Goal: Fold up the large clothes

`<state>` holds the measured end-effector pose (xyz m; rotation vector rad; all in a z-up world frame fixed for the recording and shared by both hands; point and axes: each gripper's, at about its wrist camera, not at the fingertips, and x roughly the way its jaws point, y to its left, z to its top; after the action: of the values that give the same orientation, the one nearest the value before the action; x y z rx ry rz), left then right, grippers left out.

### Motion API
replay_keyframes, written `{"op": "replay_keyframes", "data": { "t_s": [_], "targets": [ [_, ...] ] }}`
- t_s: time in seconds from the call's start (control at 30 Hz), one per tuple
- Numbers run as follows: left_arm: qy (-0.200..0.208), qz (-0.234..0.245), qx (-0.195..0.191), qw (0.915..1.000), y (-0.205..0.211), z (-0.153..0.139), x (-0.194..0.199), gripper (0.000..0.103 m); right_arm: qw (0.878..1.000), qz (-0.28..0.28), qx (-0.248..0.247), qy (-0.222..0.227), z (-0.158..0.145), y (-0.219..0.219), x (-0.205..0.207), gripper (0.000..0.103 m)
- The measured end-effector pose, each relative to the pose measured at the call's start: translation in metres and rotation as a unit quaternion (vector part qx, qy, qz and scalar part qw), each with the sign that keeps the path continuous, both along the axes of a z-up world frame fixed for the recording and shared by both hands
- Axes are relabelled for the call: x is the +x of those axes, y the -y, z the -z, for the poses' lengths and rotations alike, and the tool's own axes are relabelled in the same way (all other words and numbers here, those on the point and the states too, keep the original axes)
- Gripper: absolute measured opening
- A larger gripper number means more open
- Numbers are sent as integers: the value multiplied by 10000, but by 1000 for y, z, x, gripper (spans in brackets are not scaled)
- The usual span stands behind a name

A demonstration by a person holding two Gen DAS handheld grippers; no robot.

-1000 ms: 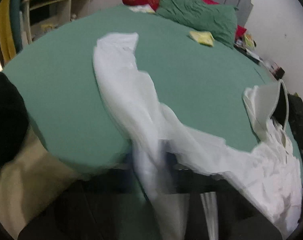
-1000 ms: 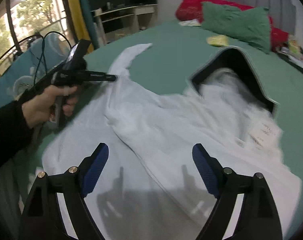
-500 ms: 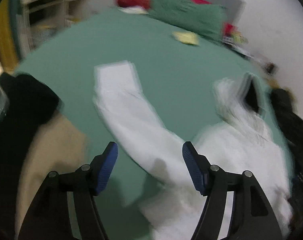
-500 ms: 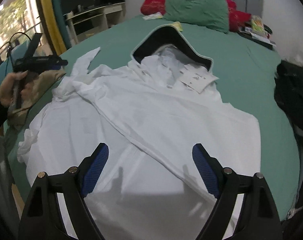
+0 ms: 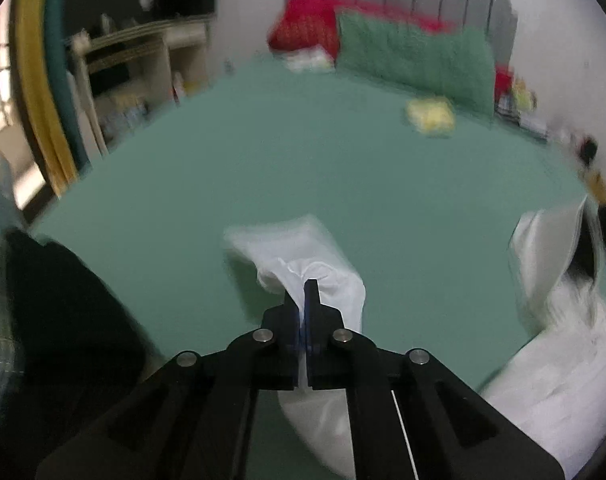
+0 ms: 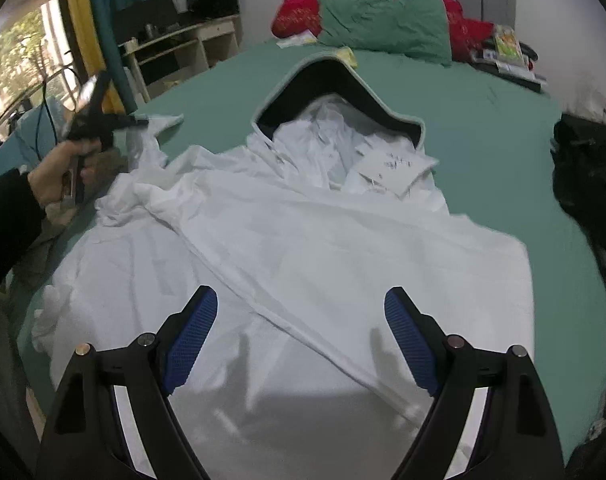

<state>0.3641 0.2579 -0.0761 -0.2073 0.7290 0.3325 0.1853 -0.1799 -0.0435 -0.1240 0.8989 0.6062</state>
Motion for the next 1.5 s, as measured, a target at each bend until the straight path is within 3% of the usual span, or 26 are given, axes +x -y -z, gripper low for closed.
{"op": "replay_keyframes", "data": {
  "t_s": [0.1,0.2,0.3,0.37,0.5,0.6,0.63,0.7,0.73,0.8,0.87,0.97,1.1,1.23,1.33,1.37,1.4,1.43,1.47,1.5],
  "targets": [
    [765,-23,164,9969,28,-74,-26,3,9996,-107,150,196,-21,10,-13,86],
    [1337,328,407,9896,85,-141,-42,3,9993,-65,242,266,-33,28,-21,86],
    [1557,823,758,9814,162,-183,-43,3,9994,62,267,213,-39,49,-26,86],
    [1620,1143,855,9764,216,-194,-52,3,9994,194,129,259,-41,61,-31,86],
    [1450,1812,854,9689,312,-181,-62,3,9976,485,300,396,-52,99,-44,86],
    [825,2428,506,9652,379,-137,-65,7,9946,813,501,406,-54,131,-49,86],
    [503,2776,295,9589,401,-119,-66,11,9937,914,518,396,-53,140,-50,86],
    [-136,3359,-146,9417,434,-84,-72,49,9909,1194,555,265,-46,160,-49,86],
    [-307,3456,-257,9375,440,-71,-77,54,9899,1280,570,207,-42,166,-49,86],
    [-546,3567,-313,9321,439,-53,-89,55,9872,1485,575,47,-28,178,-47,86],
    [-650,3431,-303,9366,413,-46,-100,55,9859,1600,488,-56,-19,180,-44,86],
    [-714,2855,-390,9549,341,-40,-106,55,9860,1556,578,-133,-10,164,-31,86],
    [-1025,1972,-144,9749,247,-23,-88,55,9922,1150,392,-285,1,108,-1,85],
    [-1348,1760,-40,9751,192,7,-63,55,9938,986,231,-456,15,69,40,85],
    [-1445,1988,-27,9693,177,26,-41,55,9901,1176,-135,-756,32,63,78,83],
    [-1514,2105,-53,9658,178,34,-35,55,9878,1228,-276,-919,42,65,89,67],
    [-1648,2211,-56,9612,180,45,-26,54,9855,1204,-324,-1148,53,68,96,41],
    [-1677,2249,-34,9598,179,51,-22,51,9840,1162,-333,-1307,60,68,98,29],
    [-1681,2289,1,9588,179,56,-21,24,9838,1083,-341,-1388,64,69,98,12],
    [-1699,2292,35,9584,180,60,-20,5,9852,1027,-392,-1317,62,70,94,9]
  ]
}}
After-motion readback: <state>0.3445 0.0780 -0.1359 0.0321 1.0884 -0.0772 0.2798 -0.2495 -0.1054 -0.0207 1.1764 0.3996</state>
